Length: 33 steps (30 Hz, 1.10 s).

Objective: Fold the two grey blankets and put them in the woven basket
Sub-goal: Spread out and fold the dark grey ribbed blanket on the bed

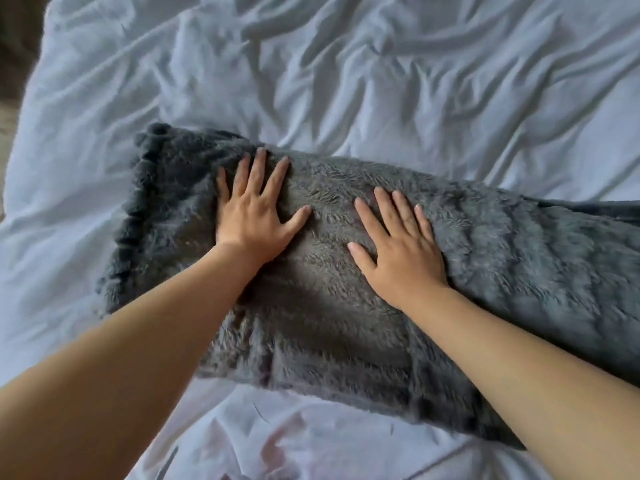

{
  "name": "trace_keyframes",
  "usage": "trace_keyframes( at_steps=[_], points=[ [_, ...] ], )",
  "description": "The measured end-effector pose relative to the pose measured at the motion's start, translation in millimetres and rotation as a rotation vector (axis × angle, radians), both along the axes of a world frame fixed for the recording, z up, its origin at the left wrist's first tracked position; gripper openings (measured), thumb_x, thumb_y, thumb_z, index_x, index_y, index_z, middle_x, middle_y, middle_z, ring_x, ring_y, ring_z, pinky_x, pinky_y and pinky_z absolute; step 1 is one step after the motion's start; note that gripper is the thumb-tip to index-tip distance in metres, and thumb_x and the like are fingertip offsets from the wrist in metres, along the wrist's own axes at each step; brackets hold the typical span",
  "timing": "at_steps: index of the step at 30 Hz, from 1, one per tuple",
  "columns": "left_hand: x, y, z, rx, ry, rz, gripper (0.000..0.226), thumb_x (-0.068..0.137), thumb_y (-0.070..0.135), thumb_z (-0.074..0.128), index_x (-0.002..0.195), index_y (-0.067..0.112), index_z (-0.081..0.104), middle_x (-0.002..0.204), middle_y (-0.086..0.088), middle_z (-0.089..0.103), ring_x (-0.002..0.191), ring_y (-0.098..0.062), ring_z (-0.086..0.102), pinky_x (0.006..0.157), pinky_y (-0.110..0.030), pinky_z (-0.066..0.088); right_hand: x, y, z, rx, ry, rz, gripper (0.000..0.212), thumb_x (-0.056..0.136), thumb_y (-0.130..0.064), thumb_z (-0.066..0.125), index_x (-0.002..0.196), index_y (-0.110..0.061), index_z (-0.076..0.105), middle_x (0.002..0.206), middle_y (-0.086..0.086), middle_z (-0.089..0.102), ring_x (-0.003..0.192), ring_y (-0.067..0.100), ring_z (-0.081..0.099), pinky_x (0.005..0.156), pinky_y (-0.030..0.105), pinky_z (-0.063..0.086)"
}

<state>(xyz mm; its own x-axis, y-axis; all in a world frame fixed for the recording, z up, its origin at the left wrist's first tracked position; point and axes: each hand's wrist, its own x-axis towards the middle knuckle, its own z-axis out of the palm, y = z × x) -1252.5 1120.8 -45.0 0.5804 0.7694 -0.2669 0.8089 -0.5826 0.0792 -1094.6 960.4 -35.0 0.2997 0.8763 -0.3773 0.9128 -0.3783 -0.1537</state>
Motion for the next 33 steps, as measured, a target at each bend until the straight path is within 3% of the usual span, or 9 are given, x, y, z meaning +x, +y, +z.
trace_keyframes(
  at_steps=[4,9,13,16,20,22,25,28,33],
  points=[
    [12,-2,-43,0.096,-0.153,0.048,0.078,0.082,0.063,0.034,0.149,0.024,0.029,0.158,-0.007,0.022,0.145,-0.029,0.019,0.112,-0.036,-0.007,7,11,-32,0.094,-0.058,-0.025,0.069,0.091,-0.057,0.019,0.153,-0.029,0.011,0.162,0.004,0.010,0.149,0.024,0.005,0.115,0.034,-0.012],
    [16,-3,-82,0.251,-0.398,0.050,0.072,0.081,0.048,0.048,0.141,0.009,0.046,0.148,-0.020,0.039,0.137,-0.040,0.034,0.111,-0.023,-0.016,1,17,-80,0.273,-0.109,-0.052,0.068,0.090,-0.045,0.033,0.150,-0.013,0.028,0.155,0.019,0.027,0.143,0.038,0.020,0.117,0.041,0.000],
    [25,1,-99,0.185,-0.552,0.036,0.068,0.082,0.040,0.051,0.136,-0.002,0.047,0.143,-0.030,0.039,0.133,-0.047,0.033,0.115,-0.033,0.008,1,22,-105,0.324,-0.149,-0.038,0.067,0.090,-0.041,0.034,0.146,-0.004,0.033,0.149,0.027,0.032,0.139,0.043,0.022,0.116,0.041,0.001],
    [27,1,-103,0.180,-0.584,0.047,0.069,0.081,0.040,0.049,0.135,-0.002,0.047,0.142,-0.030,0.039,0.132,-0.047,0.034,0.114,-0.037,0.015,0,22,-109,0.353,-0.172,-0.026,0.067,0.088,-0.039,0.036,0.143,-0.003,0.034,0.147,0.030,0.035,0.136,0.039,0.018,0.115,0.039,-0.002],
    [25,2,-89,0.172,-0.538,0.055,0.068,0.082,0.043,0.049,0.137,0.002,0.048,0.144,-0.026,0.039,0.133,-0.046,0.035,0.115,-0.024,-0.001,1,23,-99,0.309,-0.221,-0.017,0.066,0.089,-0.041,0.033,0.144,-0.005,0.037,0.148,0.026,0.036,0.138,0.043,0.030,0.116,0.043,0.006],
    [23,-1,-69,0.152,-0.431,0.058,0.069,0.084,0.045,0.049,0.141,0.007,0.045,0.148,-0.021,0.037,0.137,-0.042,0.033,0.111,-0.019,-0.013,0,22,-83,0.221,-0.197,-0.020,0.067,0.091,-0.043,0.028,0.148,-0.009,0.030,0.154,0.021,0.028,0.142,0.039,0.025,0.116,0.044,0.005],
    [22,-9,-37,0.098,-0.184,0.109,0.071,0.090,0.054,0.039,0.150,0.021,0.025,0.159,-0.010,0.018,0.146,-0.028,0.014,0.114,-0.036,-0.012,-1,20,-58,0.045,-0.156,-0.028,0.068,0.094,-0.045,0.025,0.153,-0.017,0.008,0.161,0.011,0.005,0.149,0.029,0.003,0.118,0.040,-0.007],
    [37,-33,-3,0.013,-0.086,0.232,0.069,0.093,0.050,0.034,0.153,0.024,0.011,0.161,-0.010,0.003,0.148,-0.028,0.002,0.115,-0.053,-0.003,4,20,-36,-0.016,-0.062,-0.031,0.066,0.098,-0.048,0.023,0.153,-0.024,-0.006,0.162,0.002,-0.011,0.148,0.021,-0.012,0.116,0.037,-0.013],
    [95,-98,30,-0.176,-0.160,0.218,0.062,0.097,0.037,0.032,0.153,0.027,0.007,0.161,-0.011,-0.006,0.148,-0.028,-0.005,0.115,-0.055,-0.006,30,-10,11,0.150,0.169,-0.042,0.054,0.102,-0.035,0.028,0.153,-0.024,0.014,0.162,0.004,0.007,0.149,0.020,0.002,0.118,0.030,-0.008]
  ],
)
